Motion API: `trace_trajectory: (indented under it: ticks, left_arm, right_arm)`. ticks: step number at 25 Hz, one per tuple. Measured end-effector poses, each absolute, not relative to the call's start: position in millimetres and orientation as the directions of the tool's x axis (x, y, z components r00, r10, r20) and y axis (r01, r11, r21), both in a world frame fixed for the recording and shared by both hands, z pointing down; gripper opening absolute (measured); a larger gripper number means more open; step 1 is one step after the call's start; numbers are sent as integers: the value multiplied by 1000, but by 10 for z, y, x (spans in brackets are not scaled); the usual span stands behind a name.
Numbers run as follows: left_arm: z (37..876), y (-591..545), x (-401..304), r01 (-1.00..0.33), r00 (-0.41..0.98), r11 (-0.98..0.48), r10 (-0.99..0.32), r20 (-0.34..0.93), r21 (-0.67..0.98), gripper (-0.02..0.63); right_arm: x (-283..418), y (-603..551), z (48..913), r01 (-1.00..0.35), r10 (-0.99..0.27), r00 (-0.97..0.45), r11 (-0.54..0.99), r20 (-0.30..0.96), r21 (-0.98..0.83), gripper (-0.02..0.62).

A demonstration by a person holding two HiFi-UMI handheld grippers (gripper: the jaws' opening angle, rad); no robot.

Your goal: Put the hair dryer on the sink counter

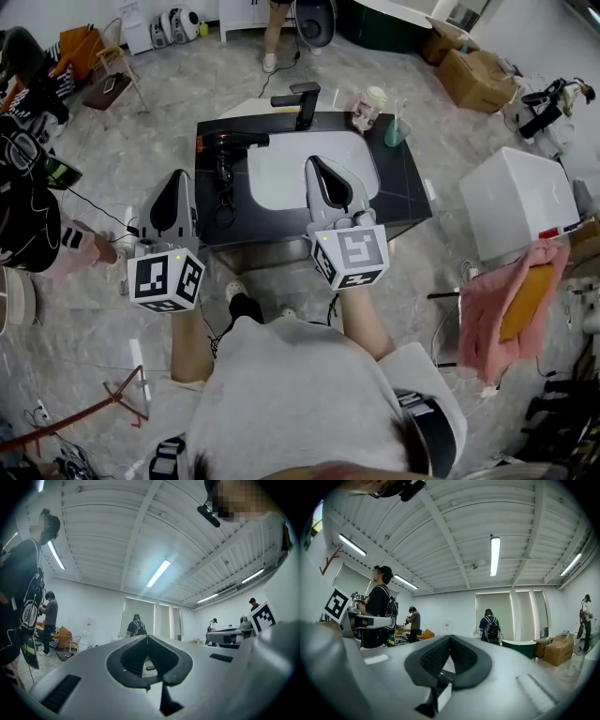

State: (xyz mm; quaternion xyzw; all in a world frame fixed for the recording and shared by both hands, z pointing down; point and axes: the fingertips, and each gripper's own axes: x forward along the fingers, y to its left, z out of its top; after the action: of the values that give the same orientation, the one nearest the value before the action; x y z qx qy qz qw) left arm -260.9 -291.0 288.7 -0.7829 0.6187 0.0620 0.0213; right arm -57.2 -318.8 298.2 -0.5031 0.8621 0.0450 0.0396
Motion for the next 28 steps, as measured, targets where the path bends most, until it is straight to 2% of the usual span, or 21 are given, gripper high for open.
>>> trace_trajectory:
  ticks: [28]
  left_arm:
    - [2871, -2915, -2589, -970, 231, -239, -965, -122, 52, 9]
  right_arm:
    - [-580, -3188, 2931, -872, -862, -489, 489, -134, 37, 11]
